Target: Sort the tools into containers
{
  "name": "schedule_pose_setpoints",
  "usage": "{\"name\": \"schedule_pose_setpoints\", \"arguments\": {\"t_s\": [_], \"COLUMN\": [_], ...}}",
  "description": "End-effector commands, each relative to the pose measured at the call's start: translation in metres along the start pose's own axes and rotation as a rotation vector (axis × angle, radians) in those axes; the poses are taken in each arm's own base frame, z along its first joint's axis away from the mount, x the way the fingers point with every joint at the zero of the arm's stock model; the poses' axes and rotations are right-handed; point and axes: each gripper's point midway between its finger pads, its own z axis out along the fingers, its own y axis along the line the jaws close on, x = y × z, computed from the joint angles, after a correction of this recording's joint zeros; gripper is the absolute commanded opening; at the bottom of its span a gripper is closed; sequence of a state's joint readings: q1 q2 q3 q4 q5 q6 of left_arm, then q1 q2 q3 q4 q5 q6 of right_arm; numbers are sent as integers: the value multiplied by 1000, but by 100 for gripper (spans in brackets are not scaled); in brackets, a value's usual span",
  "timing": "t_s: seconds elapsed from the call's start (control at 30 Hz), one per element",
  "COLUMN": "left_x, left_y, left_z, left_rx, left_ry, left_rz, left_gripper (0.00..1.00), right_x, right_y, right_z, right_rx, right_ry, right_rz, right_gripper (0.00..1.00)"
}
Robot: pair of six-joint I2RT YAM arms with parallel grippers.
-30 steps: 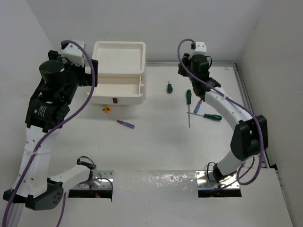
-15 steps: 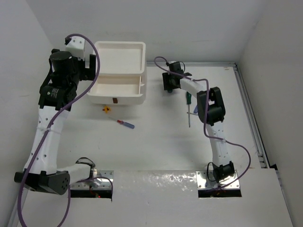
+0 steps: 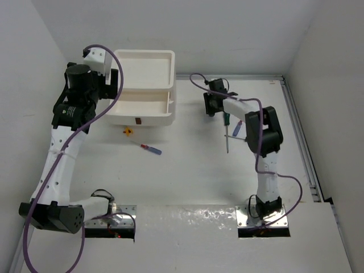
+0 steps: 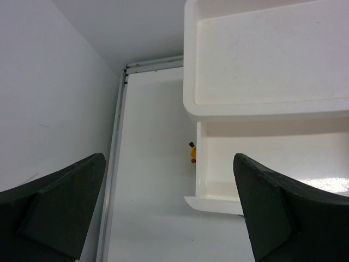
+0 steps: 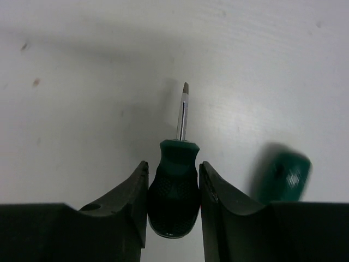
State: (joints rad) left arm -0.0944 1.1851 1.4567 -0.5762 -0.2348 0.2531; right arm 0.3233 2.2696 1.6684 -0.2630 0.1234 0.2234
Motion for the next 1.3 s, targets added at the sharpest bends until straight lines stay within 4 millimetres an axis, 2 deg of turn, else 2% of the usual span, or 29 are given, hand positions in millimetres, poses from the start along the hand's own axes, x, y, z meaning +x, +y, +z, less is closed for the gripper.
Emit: {"name": "schedule_pose_setpoints", "arguments": {"t_s": [0.0,0.03,0.1,0.13,0.17,0.23,0.3,0.33,0.37,0.4,0.43,0.47,0.5,0.53,0.57,0.63,0.67,0.8,0.87,0.93,0.97,1.03,1.2,1.23,1.27], "left_x": [-18,-18,-20,-20,-20,-22,-22,-22,-22,-21,-21,-22,-22,-22,-23,-21,-20,-10,-6,-3,-1,-2,-2,-2,-2], "left_y": [12,12,12,11,10,11,10,9,9,9,10,10,11,11,11,12,12,7,6,4,3,2,0,0,0], "left_z": [-5,-5,-6,-7,-7,-10,-10,-10,-12,-13,-14,-15,-16,-18,-18,-18,-18,-14,-12,-10,-9,-9,-9,-9,-9], "left_rx": [-36,-35,-28,-21,-11,-10,-7,-3,-2,-2,-5,-5,-8,-12,-12,-17,-15,2,1,8,11,16,28,28,29], "left_ry": [-80,-81,-90,-90,-93,-101,-101,-102,-105,-104,-104,-107,-110,-114,-115,-112,-112,-92,-84,-79,-74,-79,-81,-81,-83], "left_rz": [-39,-43,-55,-59,-62,-68,-78,-86,-89,-97,-102,-104,-106,-107,-108,-104,-103,-93,-89,-84,-83,-84,-85,-83,-82], "left_gripper": [100,100,100,100,100,100,100,100,100,100,100,100,100,100,100,100,100,100,100,100,100,100,100,100,100], "right_x": [-104,-131,-149,-153,-163,-154,-142,-131,-117,-115,-112,-97,-110,-110,-102,-106,-100,-99,-102,-105,-107,-114,-130,-138,-141], "right_y": [11,18,37,55,66,122,159,189,206,222,230,237,245,250,257,270,276,290,289,287,287,286,278,274,270], "right_z": [-108,-156,-203,-224,-258,-289,-300,-307,-285,-294,-287,-256,-259,-252,-230,-227,-212,-203,-202,-203,-204,-211,-225,-239,-241], "right_rx": [-90,-125,-198,-253,-303,-471,-548,-616,-655,-689,-698,-699,-695,-694,-702,-704,-705,-683,-664,-647,-643,-634,-582,-576,-555], "right_ry": [-364,-538,-688,-767,-845,-889,-850,-825,-756,-707,-670,-574,-595,-578,-534,-539,-517,-528,-535,-550,-558,-582,-627,-651,-665], "right_rz": [-28,-44,-97,-164,-212,-416,-619,-695,-780,-824,-848,-859,-861,-866,-871,-885,-893,-926,-913,-901,-896,-879,-804,-756,-725], "right_gripper": [0,0,0,0,0,0,0,0,0,0,0,0,1,1,2,3,3,7,18,31,49,63,76,77,78]}}
